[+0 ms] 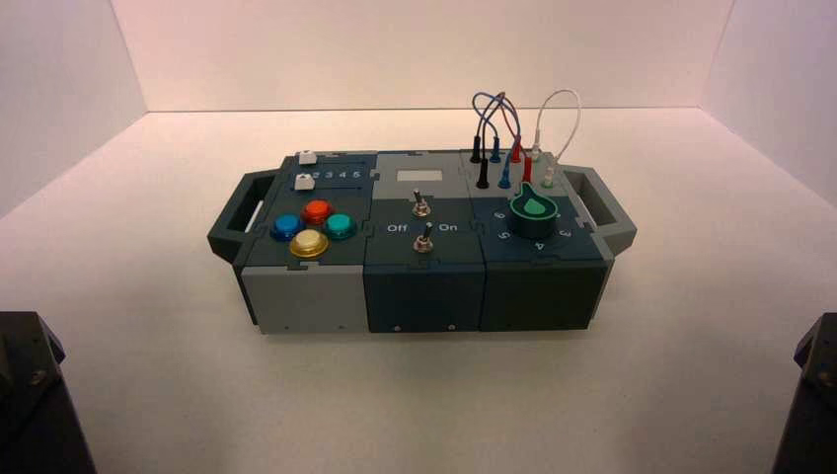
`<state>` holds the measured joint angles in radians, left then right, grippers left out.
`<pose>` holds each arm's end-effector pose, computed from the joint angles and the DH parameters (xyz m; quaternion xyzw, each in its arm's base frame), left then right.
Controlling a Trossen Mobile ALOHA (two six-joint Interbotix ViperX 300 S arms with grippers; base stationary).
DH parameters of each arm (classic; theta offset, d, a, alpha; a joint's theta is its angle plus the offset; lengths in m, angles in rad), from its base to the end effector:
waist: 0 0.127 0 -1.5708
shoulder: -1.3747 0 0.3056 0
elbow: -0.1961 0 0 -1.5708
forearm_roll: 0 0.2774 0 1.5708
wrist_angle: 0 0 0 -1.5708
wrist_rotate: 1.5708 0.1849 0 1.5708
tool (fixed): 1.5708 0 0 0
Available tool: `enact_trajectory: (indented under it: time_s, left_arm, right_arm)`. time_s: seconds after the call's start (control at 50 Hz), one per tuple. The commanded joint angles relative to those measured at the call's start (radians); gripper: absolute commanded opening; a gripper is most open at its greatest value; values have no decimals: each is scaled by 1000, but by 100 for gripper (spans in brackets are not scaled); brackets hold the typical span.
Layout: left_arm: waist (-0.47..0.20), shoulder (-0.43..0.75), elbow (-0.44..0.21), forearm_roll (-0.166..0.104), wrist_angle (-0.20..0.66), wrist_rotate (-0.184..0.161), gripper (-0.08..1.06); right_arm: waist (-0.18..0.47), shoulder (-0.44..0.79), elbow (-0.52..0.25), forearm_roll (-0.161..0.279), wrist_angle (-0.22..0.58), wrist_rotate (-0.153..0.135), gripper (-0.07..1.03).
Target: Move the bottom slider to position 3.
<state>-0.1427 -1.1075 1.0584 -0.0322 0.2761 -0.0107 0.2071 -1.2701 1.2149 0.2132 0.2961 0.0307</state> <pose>0.2133 -0.0323 0.2863 -0.0131 0.1145 -0.0728 0.9907 0.1815 0.0498 0.2451 0.1069 0.1315 0.1185 0.9784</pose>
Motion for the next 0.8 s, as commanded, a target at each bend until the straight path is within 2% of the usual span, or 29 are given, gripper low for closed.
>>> enact_trajectory:
  time_s: [0.02, 0.32, 0.58, 0.8]
  left_arm:
    - [-3, 31, -20, 2, 23, 5, -3]
    - [-12, 92, -35, -2, 71, 6, -3]
    - [-75, 193, -55, -3, 137, 8, -3]
    - [-112, 216, -54, -6, 164, 6, -3]
  right_arm:
    - [49, 37, -21, 3, -5, 3, -2]
    - [138, 192, -75, 2, 3, 0, -2]
    - [250, 331, -146, -6, 34, 0, -2]
    - [307, 437, -173, 2, 37, 3, -2]
